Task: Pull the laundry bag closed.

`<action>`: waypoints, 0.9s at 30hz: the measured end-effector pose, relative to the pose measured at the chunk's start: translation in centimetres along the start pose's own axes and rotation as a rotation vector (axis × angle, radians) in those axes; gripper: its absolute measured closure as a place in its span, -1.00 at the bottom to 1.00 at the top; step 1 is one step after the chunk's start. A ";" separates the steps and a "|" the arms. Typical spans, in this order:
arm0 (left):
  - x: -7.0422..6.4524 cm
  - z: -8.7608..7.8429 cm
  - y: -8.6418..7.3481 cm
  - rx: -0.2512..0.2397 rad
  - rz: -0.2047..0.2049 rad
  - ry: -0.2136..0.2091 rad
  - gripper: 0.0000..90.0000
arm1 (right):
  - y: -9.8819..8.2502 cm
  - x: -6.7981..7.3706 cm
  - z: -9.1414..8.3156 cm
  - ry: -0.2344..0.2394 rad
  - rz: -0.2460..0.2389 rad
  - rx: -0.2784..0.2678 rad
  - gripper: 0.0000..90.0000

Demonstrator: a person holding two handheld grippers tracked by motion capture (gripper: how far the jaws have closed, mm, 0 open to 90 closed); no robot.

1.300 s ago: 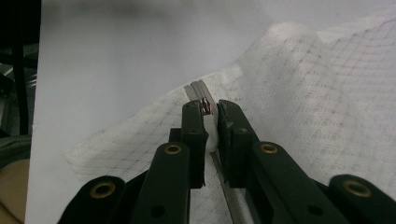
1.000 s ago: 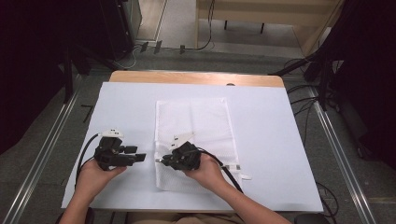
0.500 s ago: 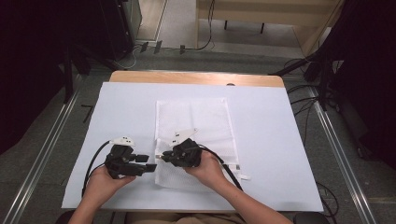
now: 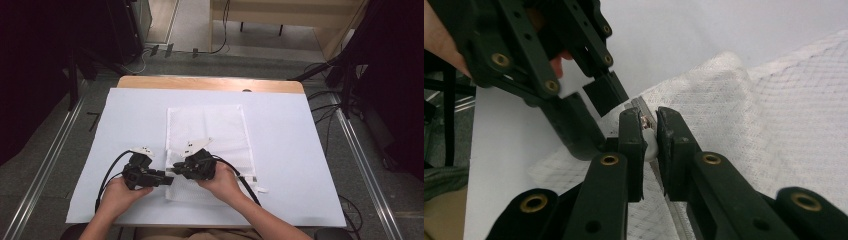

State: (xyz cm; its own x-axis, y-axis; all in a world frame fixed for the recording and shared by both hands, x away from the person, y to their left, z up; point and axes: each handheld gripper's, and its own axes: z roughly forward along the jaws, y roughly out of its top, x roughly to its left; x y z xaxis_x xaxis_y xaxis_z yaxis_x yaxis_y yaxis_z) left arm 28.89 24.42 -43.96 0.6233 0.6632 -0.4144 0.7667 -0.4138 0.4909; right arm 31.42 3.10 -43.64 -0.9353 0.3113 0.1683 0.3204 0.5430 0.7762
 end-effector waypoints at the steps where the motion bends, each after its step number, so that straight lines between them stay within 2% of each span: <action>1: 0.0 0.0 0.0 0.000 0.000 0.000 0.56 | 0.0 0.0 0.0 0.000 0.000 0.000 0.84; 2: -0.1 0.2 0.0 0.010 0.004 0.006 0.66 | 0.0 0.0 0.0 0.006 0.004 0.005 0.84; 4: -0.1 0.2 0.1 0.013 0.008 0.012 0.73 | -0.1 0.0 0.1 0.005 0.004 0.007 0.84; 7: -0.1 0.0 0.2 0.006 0.011 0.013 0.96 | -0.1 0.0 0.0 0.012 0.009 0.009 0.84; 17: -0.5 -0.4 0.1 -0.005 0.071 0.047 0.99 | -0.7 -0.3 0.4 0.046 0.013 0.029 0.85; 22: -0.5 -0.6 0.1 -0.017 0.074 0.050 0.99 | -0.8 -0.4 0.5 0.052 0.006 0.031 0.84; 27: -0.6 -0.5 0.1 -0.009 0.085 0.056 0.99 | -0.9 -0.4 0.7 0.065 0.009 0.039 0.93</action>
State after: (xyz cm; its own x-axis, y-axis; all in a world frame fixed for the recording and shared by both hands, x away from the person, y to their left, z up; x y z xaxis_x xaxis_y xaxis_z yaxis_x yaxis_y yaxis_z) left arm 28.51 24.28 -43.28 0.6764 0.6599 -0.3272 0.7097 -0.4649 0.5294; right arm 31.64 2.96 -44.83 -0.9397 0.2657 0.2152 0.3333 0.5710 0.7502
